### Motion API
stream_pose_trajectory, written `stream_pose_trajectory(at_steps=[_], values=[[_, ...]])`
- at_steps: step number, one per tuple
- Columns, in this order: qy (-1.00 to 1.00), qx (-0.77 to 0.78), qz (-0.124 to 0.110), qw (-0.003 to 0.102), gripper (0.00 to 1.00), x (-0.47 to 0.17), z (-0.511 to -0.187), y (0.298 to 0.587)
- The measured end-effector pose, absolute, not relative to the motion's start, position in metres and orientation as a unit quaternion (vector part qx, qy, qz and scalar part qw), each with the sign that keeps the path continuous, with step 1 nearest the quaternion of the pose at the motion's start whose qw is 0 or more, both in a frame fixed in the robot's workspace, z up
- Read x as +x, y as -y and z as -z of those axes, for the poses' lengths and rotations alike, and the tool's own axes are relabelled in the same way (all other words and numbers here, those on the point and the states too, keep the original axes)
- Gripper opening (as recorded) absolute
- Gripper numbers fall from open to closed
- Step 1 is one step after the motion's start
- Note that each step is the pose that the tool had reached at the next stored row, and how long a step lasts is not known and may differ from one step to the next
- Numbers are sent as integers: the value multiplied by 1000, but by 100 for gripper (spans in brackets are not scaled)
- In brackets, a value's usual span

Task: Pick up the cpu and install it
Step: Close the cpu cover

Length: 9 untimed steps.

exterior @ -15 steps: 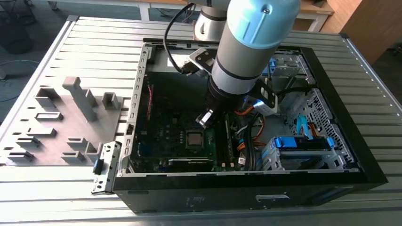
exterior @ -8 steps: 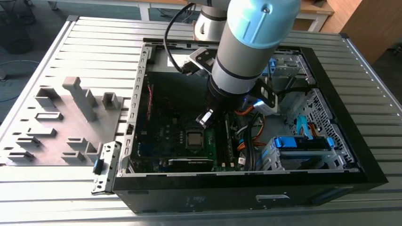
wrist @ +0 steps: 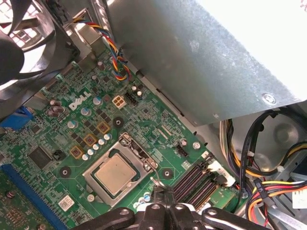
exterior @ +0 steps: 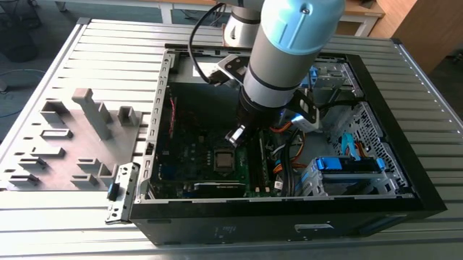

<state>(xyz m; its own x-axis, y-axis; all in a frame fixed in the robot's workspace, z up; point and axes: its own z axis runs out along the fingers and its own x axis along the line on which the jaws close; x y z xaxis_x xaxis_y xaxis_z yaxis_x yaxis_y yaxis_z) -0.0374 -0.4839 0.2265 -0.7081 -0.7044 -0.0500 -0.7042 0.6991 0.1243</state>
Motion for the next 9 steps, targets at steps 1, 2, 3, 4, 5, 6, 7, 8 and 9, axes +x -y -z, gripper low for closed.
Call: stream_pose_trajectory(at_steps=[1, 2, 3, 4, 5, 6, 7, 8, 9], values=[[922, 382, 67, 1, 11, -38, -227, 484], [922, 382, 66, 1, 11, -38, -226, 484], [922, 382, 66, 1, 11, -38, -227, 484], [922, 382, 65, 2, 11, -39, -227, 484], [922, 382, 64, 2, 11, -39, -227, 484], [922, 382, 64, 2, 11, -40, -227, 483], [922, 382, 63, 2, 11, -41, -226, 483], [922, 382, 63, 2, 11, -41, -226, 483], [922, 382, 63, 2, 11, -42, -226, 483]])
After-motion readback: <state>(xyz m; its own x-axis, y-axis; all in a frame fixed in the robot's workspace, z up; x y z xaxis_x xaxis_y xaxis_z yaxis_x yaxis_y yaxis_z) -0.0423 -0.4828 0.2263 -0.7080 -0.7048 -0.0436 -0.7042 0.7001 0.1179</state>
